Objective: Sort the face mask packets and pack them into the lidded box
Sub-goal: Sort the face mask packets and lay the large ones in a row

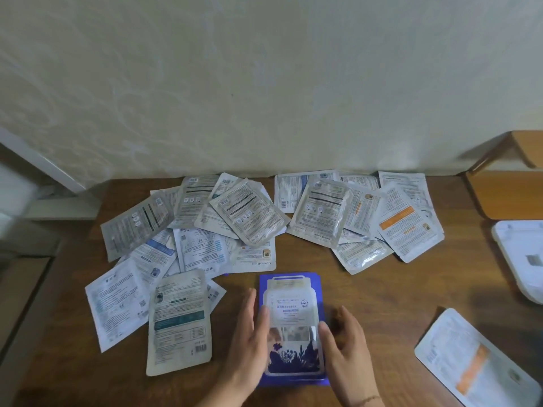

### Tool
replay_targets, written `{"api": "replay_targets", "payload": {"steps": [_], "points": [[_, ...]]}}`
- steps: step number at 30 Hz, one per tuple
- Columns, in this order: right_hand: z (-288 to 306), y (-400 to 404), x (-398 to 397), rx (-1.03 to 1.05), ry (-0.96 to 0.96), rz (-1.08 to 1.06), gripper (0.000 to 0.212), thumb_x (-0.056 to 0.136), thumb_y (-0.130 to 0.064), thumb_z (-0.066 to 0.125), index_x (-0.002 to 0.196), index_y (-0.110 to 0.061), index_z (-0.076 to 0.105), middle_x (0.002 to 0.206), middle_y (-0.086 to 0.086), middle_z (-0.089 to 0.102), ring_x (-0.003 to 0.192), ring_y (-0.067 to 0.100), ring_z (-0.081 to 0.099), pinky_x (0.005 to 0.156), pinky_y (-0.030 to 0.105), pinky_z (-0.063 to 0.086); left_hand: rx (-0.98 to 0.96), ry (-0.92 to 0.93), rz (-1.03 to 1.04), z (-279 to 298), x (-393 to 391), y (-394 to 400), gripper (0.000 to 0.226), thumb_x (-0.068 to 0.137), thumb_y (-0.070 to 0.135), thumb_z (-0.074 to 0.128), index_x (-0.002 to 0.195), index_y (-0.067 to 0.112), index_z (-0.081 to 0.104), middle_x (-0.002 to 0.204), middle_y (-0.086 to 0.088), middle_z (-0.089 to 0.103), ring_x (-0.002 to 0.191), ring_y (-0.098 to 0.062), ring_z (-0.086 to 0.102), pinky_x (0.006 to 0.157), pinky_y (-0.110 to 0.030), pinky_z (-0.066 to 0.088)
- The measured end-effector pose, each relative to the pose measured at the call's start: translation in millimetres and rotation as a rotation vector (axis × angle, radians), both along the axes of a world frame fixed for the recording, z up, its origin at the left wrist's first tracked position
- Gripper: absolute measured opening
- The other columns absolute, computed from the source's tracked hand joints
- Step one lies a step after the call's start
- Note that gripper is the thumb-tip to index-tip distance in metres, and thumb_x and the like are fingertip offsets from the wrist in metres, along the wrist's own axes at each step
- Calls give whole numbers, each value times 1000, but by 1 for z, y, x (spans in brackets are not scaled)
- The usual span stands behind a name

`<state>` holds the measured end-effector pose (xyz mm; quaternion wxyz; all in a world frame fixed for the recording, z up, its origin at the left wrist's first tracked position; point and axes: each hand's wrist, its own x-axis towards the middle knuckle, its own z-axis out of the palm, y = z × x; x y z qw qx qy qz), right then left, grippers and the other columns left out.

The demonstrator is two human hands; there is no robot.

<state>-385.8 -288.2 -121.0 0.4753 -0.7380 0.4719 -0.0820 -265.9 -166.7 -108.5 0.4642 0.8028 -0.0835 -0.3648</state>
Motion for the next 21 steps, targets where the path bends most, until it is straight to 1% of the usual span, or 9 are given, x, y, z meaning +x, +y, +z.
{"api": "replay_targets", "payload": {"steps": [2, 4, 6, 9, 11, 13, 16, 18, 21], "points": [[0, 0, 11, 38, 44, 79, 53, 89, -36, 61, 136, -15, 49, 140, 1, 45, 129, 16, 42, 105, 33, 40, -64, 103, 58, 3, -5, -4, 85, 81, 75, 34, 153, 33, 20, 158, 17, 21, 143, 1, 21, 119, -28, 20], [-1, 5, 18, 53, 96, 146, 57, 86, -35, 64, 136, -14, 48, 135, 2, 46, 127, 19, 40, 106, 35, 38, -97, 111, 58, -1, -8, -8, 92, 77, 84, 35, 153, 33, 20, 159, 15, 21, 144, -2, 23, 120, -35, 23], [-1, 9, 20, 71, 156, 152, 67, 83, -33, 68, 142, -13, 42, 136, 3, 43, 128, 20, 38, 109, 34, 34, -68, 70, 30, -2, -12, -12, 80, 82, 80, 34, 149, 40, 20, 161, 16, 15, 146, -1, 18, 121, -39, 22], [5, -2, 19, 89, 95, 123, 62, 77, -36, 69, 134, -26, 48, 125, -3, 48, 120, 20, 47, 105, 40, 41, -25, -19, 65, 0, -13, -13, 58, 83, 66, 37, 138, 48, 27, 159, 19, 17, 144, 4, 16, 121, -35, 22], [8, -21, 21, 3, 91, 146, 55, 77, -42, 67, 129, -33, 52, 128, -4, 48, 120, 20, 47, 106, 41, 42, 19, -117, 59, 3, -7, -13, 58, 84, 62, 39, 139, 46, 30, 159, 19, 14, 143, 7, 10, 121, -29, 16], [14, -43, 31, -141, 149, 226, 50, 83, -34, 70, 130, -26, 56, 138, 0, 45, 128, 23, 39, 109, 39, 34, 101, -289, -27, 4, 7, -13, 61, 90, 64, 37, 146, 39, 31, 160, 21, 6, 142, 9, 1, 120, -25, 11], [19, -83, 64, -442, 100, 383, 46, 79, -21, 75, 123, -19, 63, 139, 14, 47, 127, 41, 40, 104, 51, 37, 292, -561, -152, 2, 47, -12, 66, 90, 69, 29, 146, 35, 35, 160, 20, 0, 147, 0, -7, 121, -33, 8], [19, -105, 92, -615, 189, 516, 52, 82, -29, 72, 131, -21, 56, 148, 16, 38, 136, 43, 31, 108, 57, 33, 482, -620, -207, 3, 76, -9, 60, 94, 61, 37, 148, 35, 32, 163, 12, -6, 149, -13, -14, 122, -44, 0], [9, -136, 127, -725, 349, 699, 68, 91, -54, 50, 150, -36, 23, 162, 6, 3, 147, 35, -7, 115, 59, 10, 654, -622, -151, 6, 111, 8, 60, 95, 51, 49, 149, 38, 27, 163, 9, -12, 150, -20, -15, 121, -52, 0]]}}
